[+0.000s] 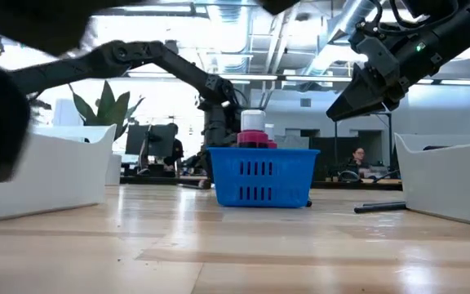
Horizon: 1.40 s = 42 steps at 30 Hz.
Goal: Pick & Place Paint Supplies
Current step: Put the powder brush into the white bin
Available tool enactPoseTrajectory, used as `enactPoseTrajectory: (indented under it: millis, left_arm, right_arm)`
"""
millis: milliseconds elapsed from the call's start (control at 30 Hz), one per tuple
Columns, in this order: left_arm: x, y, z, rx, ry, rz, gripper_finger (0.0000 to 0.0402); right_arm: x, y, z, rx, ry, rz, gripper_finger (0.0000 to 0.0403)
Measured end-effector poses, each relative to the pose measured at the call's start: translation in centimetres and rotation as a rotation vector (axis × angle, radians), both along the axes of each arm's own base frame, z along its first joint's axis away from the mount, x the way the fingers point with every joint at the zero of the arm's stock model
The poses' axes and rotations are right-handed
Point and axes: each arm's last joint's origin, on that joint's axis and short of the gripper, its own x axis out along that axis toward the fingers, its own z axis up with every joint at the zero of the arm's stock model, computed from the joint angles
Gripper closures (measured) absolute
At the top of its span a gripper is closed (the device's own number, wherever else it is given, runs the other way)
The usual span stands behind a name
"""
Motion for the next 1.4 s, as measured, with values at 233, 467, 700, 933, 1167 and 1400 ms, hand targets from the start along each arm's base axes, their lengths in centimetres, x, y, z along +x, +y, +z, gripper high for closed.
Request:
enactPoseTrajectory:
  millis: [233,467,700,933,1167,1400]
  left_arm:
    - [0.6,-1.5,0.6,0.059,0.044,-0.133,0.0401]
    - [0.0,-1.9,5.8,0.211,-0.004,-0.195,0.0400]
    - [-0.5,-4.8,9.8,0.262,-0.076,-0.363,0.0369]
    - [-1.9,-9.4,7.1,0.354,-0.016,-0.631,0.0285]
    - [-2.9,-11.2,5.9,0.633,-0.216,-0.715,0.0209]
    - [-3.9,-11.5,4.3,0.608,-0.215,-0.647,0.0199]
  right_arm:
    - [0.0,0.0,-0.1,-0.002,0.007,0.000,0.0266]
    - [-0.1,0.0,-0.1,-0.005,0.018,0.000,0.0266]
    - [-0.2,0.0,-0.2,-0.008,0.031,0.000,0.0266]
    - [-0.8,-0.2,-0.8,-0.004,0.095,-0.037,0.0266]
    - [-0.7,-0.3,-0.7,-0.026,0.077,-0.065,0.0266]
    - [-0.7,-0.4,-0.7,-0.026,0.072,-0.069,0.0266]
